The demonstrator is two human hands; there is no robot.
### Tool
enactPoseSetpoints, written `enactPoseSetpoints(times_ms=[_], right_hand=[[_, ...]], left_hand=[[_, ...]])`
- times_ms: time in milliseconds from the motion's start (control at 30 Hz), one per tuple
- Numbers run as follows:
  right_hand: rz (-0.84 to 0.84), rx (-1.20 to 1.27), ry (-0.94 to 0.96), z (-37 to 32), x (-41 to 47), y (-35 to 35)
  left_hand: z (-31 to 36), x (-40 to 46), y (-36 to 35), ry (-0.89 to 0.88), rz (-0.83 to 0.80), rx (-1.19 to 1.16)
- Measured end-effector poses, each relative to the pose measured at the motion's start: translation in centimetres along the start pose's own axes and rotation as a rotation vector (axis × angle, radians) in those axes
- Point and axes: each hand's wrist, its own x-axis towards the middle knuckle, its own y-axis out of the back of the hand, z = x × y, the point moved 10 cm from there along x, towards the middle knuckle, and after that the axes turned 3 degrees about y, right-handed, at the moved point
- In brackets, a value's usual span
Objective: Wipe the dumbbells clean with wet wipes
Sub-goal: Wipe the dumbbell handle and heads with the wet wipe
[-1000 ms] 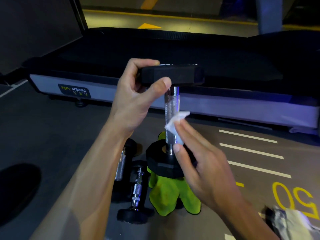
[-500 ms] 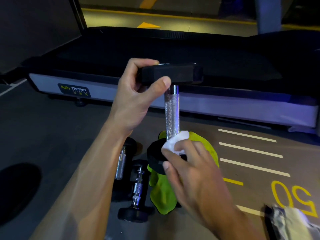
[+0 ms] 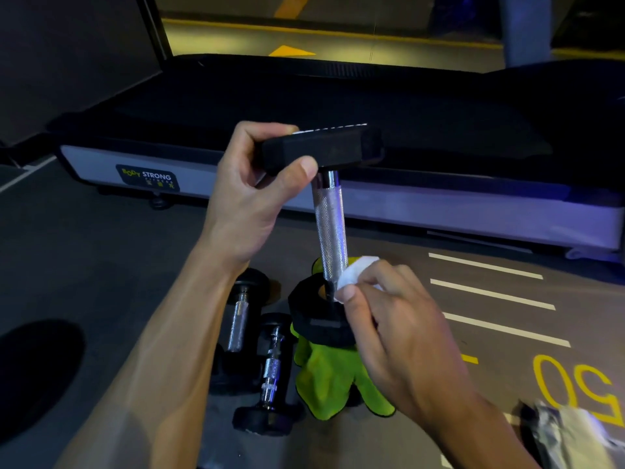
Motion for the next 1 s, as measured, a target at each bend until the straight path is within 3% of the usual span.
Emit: enactPoseSetpoints(times_ms=[167,333,500,633,867,1000], right_hand=[[-0.044,-0.224,0.055,-2.4,0.3,-1.8],[0.024,-0.199,-0.008,-0.8,-0.4,0.7],[-0.047,-0.234,0.028,-2.5,-0.3,-1.2],[-0.018,-0.032,0.019,-0.6,-1.3,-0.8],[-0.041,0.391,-0.157,3.1,-0.7,-0.5],[0.05,0.417,-0.081,2.8,2.4,2.1]], left_hand=[[0.2,-0.1,-0.1,-0.009,-0.017,-0.002],[0.3,0.0,-0.7,-0.016,-0.038,-0.008],[0.2,0.0,-1.0,-0.007,-0.034,0.008],[0.1,0.0,-1.0,-0.003,-0.042,0.002],[0.0,0.2,-1.6,0.007,-0.071,0.022],[0.3,0.3,-2.3,-0.001,-0.086,0.022]])
